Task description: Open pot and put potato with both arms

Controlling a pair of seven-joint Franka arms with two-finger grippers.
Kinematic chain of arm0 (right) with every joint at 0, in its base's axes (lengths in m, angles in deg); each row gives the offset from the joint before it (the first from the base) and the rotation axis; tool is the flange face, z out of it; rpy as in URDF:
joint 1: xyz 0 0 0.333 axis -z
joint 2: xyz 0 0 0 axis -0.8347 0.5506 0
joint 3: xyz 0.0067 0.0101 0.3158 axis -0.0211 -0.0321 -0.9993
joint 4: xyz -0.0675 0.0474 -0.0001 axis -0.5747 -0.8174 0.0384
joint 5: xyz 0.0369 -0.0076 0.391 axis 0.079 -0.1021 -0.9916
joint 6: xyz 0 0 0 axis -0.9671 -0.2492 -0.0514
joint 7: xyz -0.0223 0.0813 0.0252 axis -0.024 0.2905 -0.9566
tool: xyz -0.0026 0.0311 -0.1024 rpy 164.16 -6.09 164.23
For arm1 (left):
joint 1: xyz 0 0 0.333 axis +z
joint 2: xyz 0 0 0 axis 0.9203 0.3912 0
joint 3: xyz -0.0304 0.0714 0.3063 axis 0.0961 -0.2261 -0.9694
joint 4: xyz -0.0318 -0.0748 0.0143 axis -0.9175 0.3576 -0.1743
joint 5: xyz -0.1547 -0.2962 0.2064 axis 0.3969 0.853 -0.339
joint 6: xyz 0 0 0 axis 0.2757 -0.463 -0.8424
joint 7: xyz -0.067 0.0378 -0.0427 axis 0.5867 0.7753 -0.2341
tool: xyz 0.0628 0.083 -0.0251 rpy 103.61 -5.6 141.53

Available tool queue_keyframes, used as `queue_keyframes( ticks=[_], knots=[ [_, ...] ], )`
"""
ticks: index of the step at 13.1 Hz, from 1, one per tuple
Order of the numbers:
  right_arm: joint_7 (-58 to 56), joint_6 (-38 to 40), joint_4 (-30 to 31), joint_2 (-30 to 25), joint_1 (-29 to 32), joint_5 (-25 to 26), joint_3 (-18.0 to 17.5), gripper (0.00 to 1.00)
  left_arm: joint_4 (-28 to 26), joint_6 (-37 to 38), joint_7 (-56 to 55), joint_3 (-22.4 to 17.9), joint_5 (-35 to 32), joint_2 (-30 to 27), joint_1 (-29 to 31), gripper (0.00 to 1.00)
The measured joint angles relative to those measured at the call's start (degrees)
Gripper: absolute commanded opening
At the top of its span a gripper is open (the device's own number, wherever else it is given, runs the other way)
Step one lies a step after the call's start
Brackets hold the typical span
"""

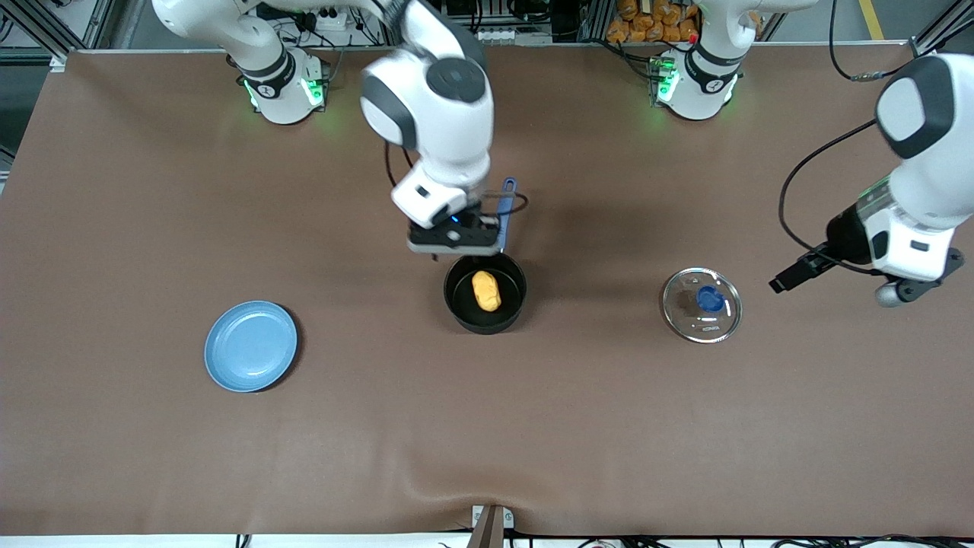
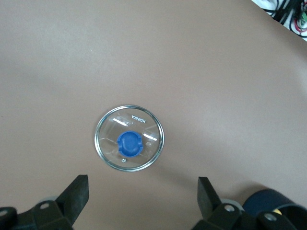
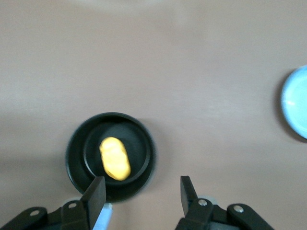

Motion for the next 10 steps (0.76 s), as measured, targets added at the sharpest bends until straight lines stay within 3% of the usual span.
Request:
queue_keyframes(
  ticks=[6,10],
  knots=[
    [-13.34,20.58,-0.16,-16.03,8.13,-0.2,0.43,1.0,5.98,7.93,3.55,2.33,-4.82,-2.72,-0.23,1.0],
    [-29.21,28.9,-2.42,-21.33,17.92,-0.59,0.7,1.0,10.36,16.15,11.01,2.6,-9.24,-3.77,-0.39,1.0]
  ],
)
